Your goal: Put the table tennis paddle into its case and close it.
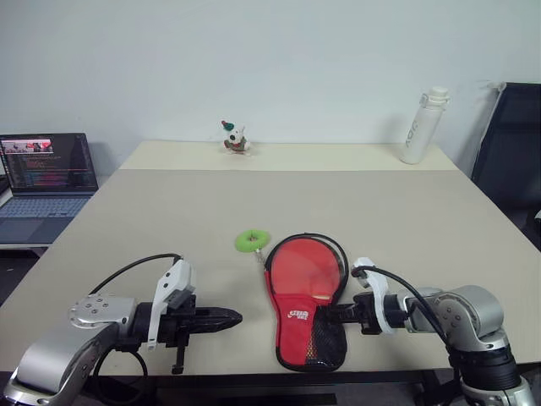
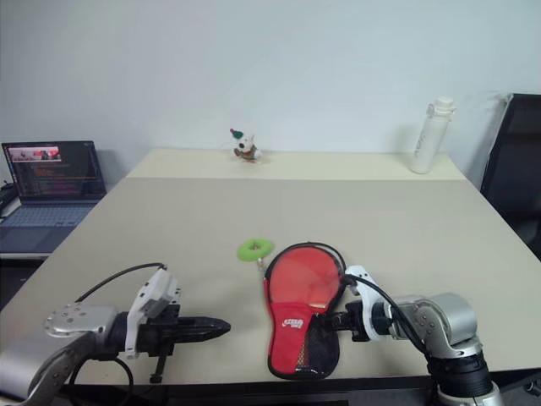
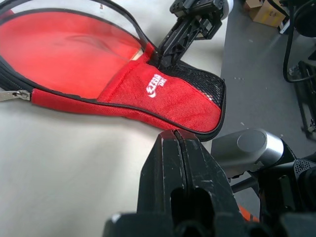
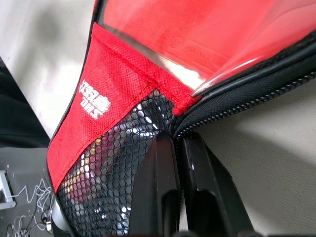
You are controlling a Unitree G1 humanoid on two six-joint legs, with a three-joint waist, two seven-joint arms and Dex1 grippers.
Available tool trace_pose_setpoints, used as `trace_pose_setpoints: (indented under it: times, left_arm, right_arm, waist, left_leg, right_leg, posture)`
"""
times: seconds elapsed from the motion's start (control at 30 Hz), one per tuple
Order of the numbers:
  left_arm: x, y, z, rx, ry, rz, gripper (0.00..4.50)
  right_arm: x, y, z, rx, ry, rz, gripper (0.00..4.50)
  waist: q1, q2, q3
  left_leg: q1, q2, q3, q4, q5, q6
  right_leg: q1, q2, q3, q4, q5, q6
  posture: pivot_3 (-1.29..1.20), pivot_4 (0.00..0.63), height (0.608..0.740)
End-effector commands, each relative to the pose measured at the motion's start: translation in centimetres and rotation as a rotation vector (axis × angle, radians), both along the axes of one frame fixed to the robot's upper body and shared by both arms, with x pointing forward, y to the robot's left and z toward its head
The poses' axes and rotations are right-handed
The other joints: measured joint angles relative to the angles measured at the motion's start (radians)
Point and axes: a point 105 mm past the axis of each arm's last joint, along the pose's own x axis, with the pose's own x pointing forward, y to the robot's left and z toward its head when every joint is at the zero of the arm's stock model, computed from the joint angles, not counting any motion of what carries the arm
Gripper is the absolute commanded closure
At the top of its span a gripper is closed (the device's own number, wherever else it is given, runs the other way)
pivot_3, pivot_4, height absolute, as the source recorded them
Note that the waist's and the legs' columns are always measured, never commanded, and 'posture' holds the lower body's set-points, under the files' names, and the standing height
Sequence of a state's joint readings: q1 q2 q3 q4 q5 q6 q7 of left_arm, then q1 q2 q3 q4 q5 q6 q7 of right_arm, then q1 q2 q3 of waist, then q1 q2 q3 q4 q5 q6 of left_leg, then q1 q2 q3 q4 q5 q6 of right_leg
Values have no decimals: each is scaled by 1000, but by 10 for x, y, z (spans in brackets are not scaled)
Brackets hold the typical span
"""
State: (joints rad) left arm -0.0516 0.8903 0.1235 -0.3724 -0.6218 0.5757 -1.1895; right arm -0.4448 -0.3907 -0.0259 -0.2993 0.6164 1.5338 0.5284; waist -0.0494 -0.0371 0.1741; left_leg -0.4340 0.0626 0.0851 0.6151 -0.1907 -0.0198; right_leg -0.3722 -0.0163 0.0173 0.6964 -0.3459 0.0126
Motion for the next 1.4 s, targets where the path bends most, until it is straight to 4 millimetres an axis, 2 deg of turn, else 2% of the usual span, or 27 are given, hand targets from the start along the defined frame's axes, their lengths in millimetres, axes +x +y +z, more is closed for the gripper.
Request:
trace_pose_setpoints:
  times: [0.03, 0.23, 0.27, 0.37, 0.47, 0.57, 0.7, 0.87, 0.97, 1.13, 1.3, 1.33, 1.4]
  left_arm:
    - [0, 1, 5, 3, -32, -5, 4500]
    - [3, 3, 3, -1, -37, 31, 4500]
    - [3, 3, 2, -2, -36, 36, 4500]
    - [5, 5, 1, -8, -34, 69, 4500]
    - [9, 6, 1, -11, -37, 100, 4500]
    - [13, 8, 1, -12, -45, 124, 4500]
    - [26, 14, 2, -7, -63, 184, 4500]
    - [39, 18, 4, -19, -69, 242, 4500]
    - [53, 21, 9, -30, -115, 310, 3915]
    - [71, 23, 15, -48, -171, 390, 2114]
    - [101, 10, 14, -49, -230, 479, 310]
    - [110, 9, 14, -43, -244, 518, 46]
    - [133, 16, 15, -10, -277, 635, 46]
  right_arm:
    - [-2, -11, -5, -25, 15, -44, 3098]
    - [-7, -34, -1, -89, -42, -60, 1202]
    - [-6, -38, 1, -94, -58, -61, 818]
    - [1, -49, 17, -90, -134, -56, 41]
    - [9, -58, 36, -109, -248, -23, 41]
    - [14, -49, 61, 2, -356, 18, 41]
    - [24, -10, 91, 137, -519, 88, 41]
    - [40, 27, 85, 160, -581, 110, 41]
    - [51, 42, 70, 132, -599, 106, 0]
    - [60, 47, 51, 61, -630, 112, 0]
    - [58, 51, 33, 21, -620, 115, 0]
    - [55, 53, 30, 22, -613, 128, 0]
    - [52, 56, 27, 25, -607, 137, 0]
  waist:
    - [0, 0, 0]
    - [16, -1, -1]
    - [21, -2, -1]
    - [27, -2, -1]
    - [25, -2, -1]
    - [17, -2, -1]
    - [1, -1, -1]
    - [2, -1, -1]
    - [12, -1, -1]
    - [18, -1, -1]
    - [20, -1, -1]
    - [21, -1, -1]
    - [22, -1, -1]
  left_leg:
    - [0, 0, 0, 0, 0, 0]
    - [1, -1, 0, 0, 0, 0]
    - [1, -1, -1, 0, 0, 0]
    - [1, -2, -2, 2, 0, 1]
    - [1, -2, -1, 3, 0, 1]
    - [1, -1, -1, 3, 0, 1]
    - [1, 1, -1, 2, 0, 1]
    - [0, 1, -1, 1, 0, 1]
    - [0, 0, -1, 2, 0, 1]
    - [0, 0, -1, 2, 0, 1]
    - [0, 0, -1, 4, 0, 1]
    - [0, 0, -1, 4, 0, 1]
    - [0, 0, -1, 4, 1, 1]
  right_leg:
    - [0, 0, 0, 0, 0, 0]
    - [2, -1, -1, 0, 0, 0]
    - [2, -1, -1, 0, 0, 0]
    - [3, -2, -2, -1, 0, 1]
    - [3, -2, -2, -1, 1, 2]
    - [3, -1, -1, 0, 1, 2]
    - [1, 2, 0, 1, 1, 2]
    - [0, 1, 0, 0, 1, 2]
    - [0, 0, -1, 0, 1, 2]
    - [0, 0, -1, 1, 1, 1]
    - [1, 0, -1, 1, 1, 1]
    - [1, 0, -1, 1, 1, 1]
    - [1, 0, -1, 2, 1, 1]
  posture:
    - [0, 150, 740]
    - [0, 150, 740]
    - [0, 150, 740]
    - [0, 150, 740]
    - [0, 150, 740]
    - [0, 150, 740]
    - [0, 150, 740]
    - [0, 150, 740]
    - [0, 150, 740]
    - [0, 150, 740]
    - [0, 150, 740]
    - [0, 150, 740]
    - [0, 150, 740]
